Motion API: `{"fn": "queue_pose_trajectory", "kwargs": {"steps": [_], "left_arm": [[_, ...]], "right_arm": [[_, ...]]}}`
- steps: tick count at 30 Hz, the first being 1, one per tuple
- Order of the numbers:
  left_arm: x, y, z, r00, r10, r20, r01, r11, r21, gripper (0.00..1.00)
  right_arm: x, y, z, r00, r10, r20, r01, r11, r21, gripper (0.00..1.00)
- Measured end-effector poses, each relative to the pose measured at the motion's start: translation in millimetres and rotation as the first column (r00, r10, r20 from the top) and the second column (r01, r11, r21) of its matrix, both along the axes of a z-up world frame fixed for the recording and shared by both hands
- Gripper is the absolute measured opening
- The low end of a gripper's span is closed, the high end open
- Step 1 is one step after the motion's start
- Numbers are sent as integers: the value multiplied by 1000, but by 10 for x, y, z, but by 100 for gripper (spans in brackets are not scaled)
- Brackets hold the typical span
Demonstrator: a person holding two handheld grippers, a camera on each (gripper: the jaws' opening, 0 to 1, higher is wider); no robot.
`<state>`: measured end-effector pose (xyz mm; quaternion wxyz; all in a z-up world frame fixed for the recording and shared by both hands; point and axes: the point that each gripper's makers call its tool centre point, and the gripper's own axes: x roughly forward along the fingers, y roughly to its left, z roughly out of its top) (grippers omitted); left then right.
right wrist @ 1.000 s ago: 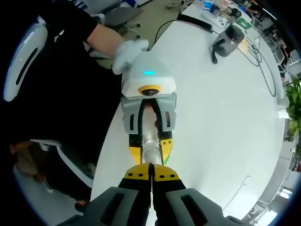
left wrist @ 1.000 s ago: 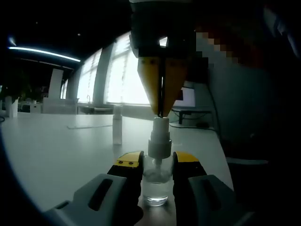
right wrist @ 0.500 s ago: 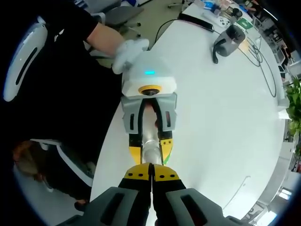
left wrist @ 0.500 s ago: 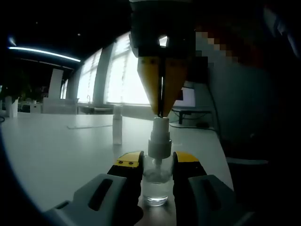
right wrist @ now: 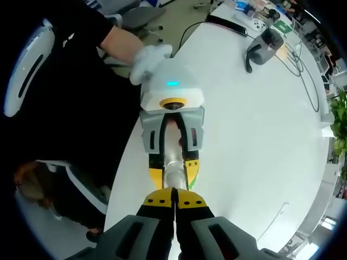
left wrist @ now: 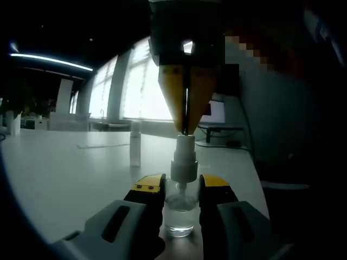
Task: Clamp pump bottle remove cover press pump head put on cover
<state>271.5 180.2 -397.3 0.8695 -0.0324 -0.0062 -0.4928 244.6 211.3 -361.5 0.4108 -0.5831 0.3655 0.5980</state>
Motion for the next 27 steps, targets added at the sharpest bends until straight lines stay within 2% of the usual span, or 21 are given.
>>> {"fn": "queue_pose_trajectory", "kwargs": {"steps": [20, 27], "left_arm": [[-3, -4, 3, 1000, 0, 2, 0, 1000, 1, 16], [2, -1, -1, 1000, 0, 1, 0, 1000, 1, 16]], "right_arm": [[-4, -1, 0, 1000, 22, 7, -22, 1000, -11, 0], [-1, -3, -58, 1000, 1, 7, -1, 1000, -17, 0]]}}
